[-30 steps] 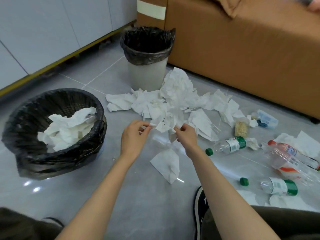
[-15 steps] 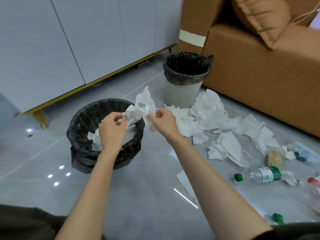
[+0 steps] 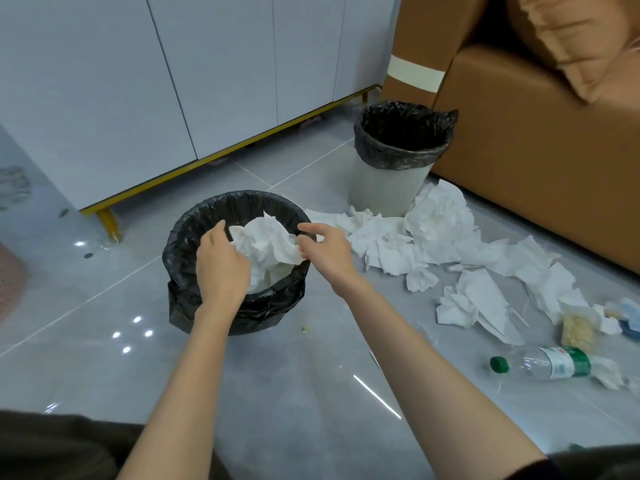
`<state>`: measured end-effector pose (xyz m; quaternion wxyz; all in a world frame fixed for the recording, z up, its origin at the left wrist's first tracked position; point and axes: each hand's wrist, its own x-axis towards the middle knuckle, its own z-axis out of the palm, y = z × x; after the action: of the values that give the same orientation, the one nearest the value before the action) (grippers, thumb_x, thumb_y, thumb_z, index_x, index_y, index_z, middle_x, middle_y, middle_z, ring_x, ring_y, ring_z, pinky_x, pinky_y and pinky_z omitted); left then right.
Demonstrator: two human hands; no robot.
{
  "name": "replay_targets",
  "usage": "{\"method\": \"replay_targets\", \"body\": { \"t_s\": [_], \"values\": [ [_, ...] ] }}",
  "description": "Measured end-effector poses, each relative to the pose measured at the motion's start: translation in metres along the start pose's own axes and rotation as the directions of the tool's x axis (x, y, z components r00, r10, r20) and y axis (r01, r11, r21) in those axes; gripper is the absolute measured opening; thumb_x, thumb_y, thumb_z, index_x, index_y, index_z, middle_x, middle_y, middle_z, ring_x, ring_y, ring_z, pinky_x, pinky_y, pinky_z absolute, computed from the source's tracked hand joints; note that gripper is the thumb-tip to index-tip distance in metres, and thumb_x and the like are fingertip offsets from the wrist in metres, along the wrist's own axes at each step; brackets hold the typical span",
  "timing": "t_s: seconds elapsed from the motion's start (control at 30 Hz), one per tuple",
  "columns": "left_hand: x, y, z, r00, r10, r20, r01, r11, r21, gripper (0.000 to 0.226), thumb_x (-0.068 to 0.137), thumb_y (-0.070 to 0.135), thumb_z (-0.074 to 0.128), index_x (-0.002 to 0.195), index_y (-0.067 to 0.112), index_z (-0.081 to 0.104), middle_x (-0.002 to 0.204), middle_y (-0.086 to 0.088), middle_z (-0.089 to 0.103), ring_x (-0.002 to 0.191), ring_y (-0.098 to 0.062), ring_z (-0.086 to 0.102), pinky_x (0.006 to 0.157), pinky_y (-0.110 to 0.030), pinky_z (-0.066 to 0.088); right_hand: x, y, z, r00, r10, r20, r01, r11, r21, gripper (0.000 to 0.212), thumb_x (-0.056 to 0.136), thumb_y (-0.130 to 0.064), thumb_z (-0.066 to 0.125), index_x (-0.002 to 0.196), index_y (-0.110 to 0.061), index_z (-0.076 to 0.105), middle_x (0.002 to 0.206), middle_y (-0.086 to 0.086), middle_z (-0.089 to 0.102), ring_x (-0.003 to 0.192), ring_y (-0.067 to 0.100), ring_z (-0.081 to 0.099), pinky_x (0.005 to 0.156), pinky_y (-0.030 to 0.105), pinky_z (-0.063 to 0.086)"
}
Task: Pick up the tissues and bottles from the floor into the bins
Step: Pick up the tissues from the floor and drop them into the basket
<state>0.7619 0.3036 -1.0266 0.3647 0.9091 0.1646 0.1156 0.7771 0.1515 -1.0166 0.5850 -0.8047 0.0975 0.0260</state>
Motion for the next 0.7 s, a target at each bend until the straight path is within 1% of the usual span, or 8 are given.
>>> {"method": "replay_targets", "body": {
  "t_s": [0.13, 0.23, 0.33, 0.4, 0.47, 0.53, 0.6, 0.7],
  "values": [
    [-0.006, 0.017, 0.008, 0.983, 0.171, -0.061, -0.174, 0.984, -0.039, 0.049, 0.093, -0.001, 0.043, 0.140, 0.012, 0.041, 0.144, -0.008, 0.041, 0.133, -0.023, 0.037, 0.109, -0.041, 0.037, -0.001, 0.006, -0.020, 0.995, 0.008, -0.103, -0.004, 0.999, 0.048, 0.023, 0.089, -0.016, 0.055, 0.108, -0.019, 0.067, 0.115, -0.005, 0.063, 0.100, 0.020, 0.064, 0.093, 0.032, 0.050],
    [-0.013, 0.027, 0.018, 0.945, 0.320, -0.061, -0.322, 0.946, -0.023, 0.048, 0.091, -0.003, 0.042, 0.137, 0.011, 0.046, 0.141, -0.006, 0.045, 0.133, -0.023, 0.038, 0.111, -0.041, 0.033, -0.003, 0.014, -0.032, 0.990, 0.050, -0.129, -0.040, 0.996, 0.080, 0.022, 0.090, -0.014, 0.054, 0.107, -0.019, 0.066, 0.109, -0.009, 0.060, 0.104, 0.021, 0.063, 0.093, 0.033, 0.050],
    [-0.017, 0.029, 0.031, 0.905, 0.424, 0.026, -0.425, 0.904, 0.046, 0.049, 0.090, -0.003, 0.041, 0.136, 0.012, 0.048, 0.146, -0.005, 0.041, 0.139, -0.024, 0.030, 0.115, -0.045, 0.024, -0.006, 0.025, -0.039, 0.986, 0.085, -0.143, -0.070, 0.992, 0.105, 0.023, 0.088, -0.012, 0.052, 0.103, -0.022, 0.066, 0.108, -0.009, 0.061, 0.102, 0.018, 0.062, 0.094, 0.038, 0.051],
    [-0.015, 0.027, 0.040, 0.880, 0.452, 0.145, -0.470, 0.873, 0.133, 0.042, 0.095, 0.007, 0.039, 0.135, 0.012, 0.049, 0.146, -0.004, 0.041, 0.139, -0.023, 0.030, 0.115, -0.046, 0.022, -0.007, 0.033, -0.041, 0.984, 0.107, -0.141, -0.092, 0.989, 0.112, 0.024, 0.088, -0.011, 0.051, 0.102, -0.023, 0.066, 0.110, -0.007, 0.062, 0.102, 0.017, 0.061, 0.094, 0.039, 0.051],
    [-0.012, 0.025, 0.047, 0.853, 0.412, 0.319, -0.490, 0.844, 0.219, 0.037, 0.100, 0.020, 0.031, 0.129, 0.012, 0.051, 0.136, -0.005, 0.049, 0.133, -0.027, 0.036, 0.110, -0.045, 0.028, -0.009, 0.040, -0.043, 0.983, 0.127, -0.135, -0.111, 0.986, 0.121, 0.024, 0.088, -0.010, 0.051, 0.102, -0.023, 0.066, 0.112, -0.004, 0.063, 0.102, 0.018, 0.060, 0.095, 0.040, 0.051],
    [-0.009, 0.021, 0.051, 0.813, 0.302, 0.498, -0.471, 0.844, 0.258, 0.038, 0.102, 0.029, 0.023, 0.122, 0.011, 0.049, 0.127, -0.008, 0.052, 0.128, -0.031, 0.039, 0.104, -0.046, 0.033, -0.010, 0.046, -0.043, 0.983, 0.130, -0.133, -0.114, 0.986, 0.120, 0.023, 0.088, -0.010, 0.052, 0.101, -0.023, 0.066, 0.111, -0.003, 0.063, 0.105, 0.019, 0.060, 0.096, 0.041, 0.050],
    [-0.007, 0.015, 0.054, 0.770, 0.167, 0.616, -0.400, 0.878, 0.262, 0.049, 0.102, 0.041, 0.017, 0.131, 0.013, 0.046, 0.141, -0.009, 0.043, 0.137, -0.031, 0.028, 0.110, -0.048, 0.027, -0.011, 0.051, -0.042, 0.984, 0.130, -0.126, -0.116, 0.987, 0.111, 0.023, 0.089, -0.009, 0.052, 0.100, -0.023, 0.066, 0.108, -0.003, 0.062, 0.105, 0.019, 0.060, 0.097, 0.040, 0.049],
    [-0.002, 0.009, 0.058, 0.703, -0.006, 0.711, -0.257, 0.931, 0.261, 0.069, 0.093, 0.065, 0.010, 0.147, 0.029, 0.030, 0.158, -0.005, 0.019, 0.147, -0.026, 0.007, 0.116, -0.048, 0.013, -0.011, 0.057, -0.038, 0.984, 0.142, -0.109, -0.131, 0.986, 0.101, 0.024, 0.090, -0.008, 0.051, 0.102, -0.022, 0.066, 0.106, -0.004, 0.061, 0.102, 0.017, 0.060, 0.097, 0.040, 0.049]
  ]
}}
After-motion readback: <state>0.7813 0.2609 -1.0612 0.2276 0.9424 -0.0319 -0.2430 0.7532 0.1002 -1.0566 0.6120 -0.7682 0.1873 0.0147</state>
